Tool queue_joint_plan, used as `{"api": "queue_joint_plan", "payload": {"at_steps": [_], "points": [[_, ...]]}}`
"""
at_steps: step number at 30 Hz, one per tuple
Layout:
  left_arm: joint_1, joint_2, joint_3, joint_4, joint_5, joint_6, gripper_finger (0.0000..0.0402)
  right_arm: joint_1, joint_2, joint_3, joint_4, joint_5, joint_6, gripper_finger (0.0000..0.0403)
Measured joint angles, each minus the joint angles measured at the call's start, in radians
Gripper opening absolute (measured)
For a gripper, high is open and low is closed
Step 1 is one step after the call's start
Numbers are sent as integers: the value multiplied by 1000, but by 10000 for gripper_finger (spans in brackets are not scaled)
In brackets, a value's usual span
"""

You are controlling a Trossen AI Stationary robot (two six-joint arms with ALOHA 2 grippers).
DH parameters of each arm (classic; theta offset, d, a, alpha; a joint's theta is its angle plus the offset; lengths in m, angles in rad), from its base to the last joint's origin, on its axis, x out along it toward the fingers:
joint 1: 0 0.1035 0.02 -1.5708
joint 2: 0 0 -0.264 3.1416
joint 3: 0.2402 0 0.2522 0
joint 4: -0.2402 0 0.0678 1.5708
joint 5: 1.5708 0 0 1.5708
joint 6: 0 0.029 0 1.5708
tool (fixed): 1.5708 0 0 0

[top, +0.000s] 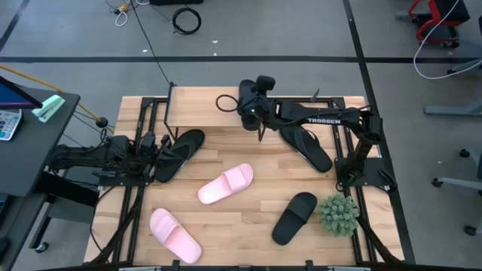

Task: Pick and place slides into the shelf
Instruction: Put the black slipper on the shelf

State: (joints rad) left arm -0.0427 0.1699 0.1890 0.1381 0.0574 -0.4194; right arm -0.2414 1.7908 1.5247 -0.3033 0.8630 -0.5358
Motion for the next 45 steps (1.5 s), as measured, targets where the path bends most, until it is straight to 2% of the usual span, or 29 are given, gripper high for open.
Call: {"api": "queue_joint_plan", "payload": {"at_steps": [4, 6, 8, 10, 14, 16, 23, 27, 33, 36, 39, 45], "points": [[-1, 0, 0, -1, 0, -56, 21, 46, -1, 79, -99, 0, 55, 139], [-1, 0, 0, -1, 0, -69, 24, 78, -1, 140, -234, -11, 153, 139], [-1, 0, 0, -5, 0, -69, 24, 112, -2, 208, -435, -67, 311, 139], [-1, 0, 0, -19, 0, -69, 21, 150, -2, 279, -665, -190, 524, 139], [-1, 0, 0, -54, 0, -68, 13, 244, -4, 346, -1002, -553, 952, 134], [-1, 0, 0, -73, 0, -68, 9, 315, -4, 327, -1075, -619, 1062, 130], [-1, 0, 0, -91, 0, -67, 17, 567, -1, 105, -1012, -638, 1311, 126], [-1, 0, 0, -91, 0, -67, 24, 698, -1, 12, -1044, -710, 1547, 126], [1, 0, 0, -91, 0, -67, 17, 810, -1, -63, -1017, -788, 1778, 135], [1, 0, 0, -91, 0, -67, 11, 827, -1, -94, -898, -801, 1814, 138], [1, 0, 0, -91, 0, -66, 9, 830, -1, -131, -804, -802, 1770, 138], [0, 0, 0, -91, 0, -67, 17, 828, -1, -213, -748, -776, 1738, 139]]}}
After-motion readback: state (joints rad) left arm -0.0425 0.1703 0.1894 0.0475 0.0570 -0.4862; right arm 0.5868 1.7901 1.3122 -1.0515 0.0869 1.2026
